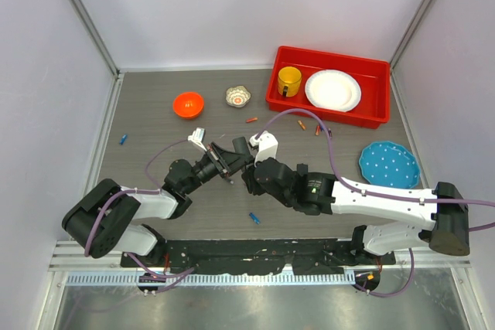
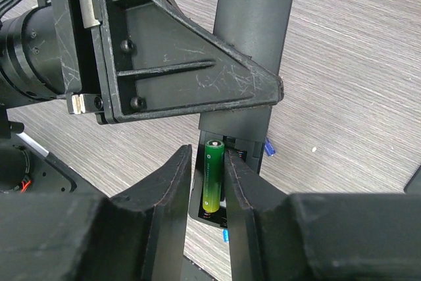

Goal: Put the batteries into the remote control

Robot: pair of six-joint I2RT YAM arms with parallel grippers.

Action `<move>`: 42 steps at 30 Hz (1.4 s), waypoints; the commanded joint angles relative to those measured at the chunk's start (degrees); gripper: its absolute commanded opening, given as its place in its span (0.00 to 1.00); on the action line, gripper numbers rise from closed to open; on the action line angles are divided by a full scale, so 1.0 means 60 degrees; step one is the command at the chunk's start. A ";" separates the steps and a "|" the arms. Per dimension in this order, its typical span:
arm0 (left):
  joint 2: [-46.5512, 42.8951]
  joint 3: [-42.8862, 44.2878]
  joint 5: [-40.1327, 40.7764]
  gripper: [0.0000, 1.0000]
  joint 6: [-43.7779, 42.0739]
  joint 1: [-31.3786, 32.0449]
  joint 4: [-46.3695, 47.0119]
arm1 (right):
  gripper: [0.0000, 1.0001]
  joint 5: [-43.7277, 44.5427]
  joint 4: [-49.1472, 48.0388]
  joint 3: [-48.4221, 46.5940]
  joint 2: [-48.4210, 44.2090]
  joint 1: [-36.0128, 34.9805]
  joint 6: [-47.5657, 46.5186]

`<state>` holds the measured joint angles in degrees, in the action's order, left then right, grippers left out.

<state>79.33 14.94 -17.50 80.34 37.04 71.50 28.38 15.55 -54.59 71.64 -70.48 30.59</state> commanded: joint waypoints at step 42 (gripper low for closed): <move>0.0035 0.0103 0.0015 0.00 -0.0206 0.0082 0.2277 | 0.53 0.0410 0.0938 -0.1244 -0.1348 -0.0046 0.0175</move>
<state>79.35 14.94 -17.39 80.34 37.19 73.54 29.85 22.35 -59.72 66.61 -70.76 30.83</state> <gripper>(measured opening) 0.218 0.488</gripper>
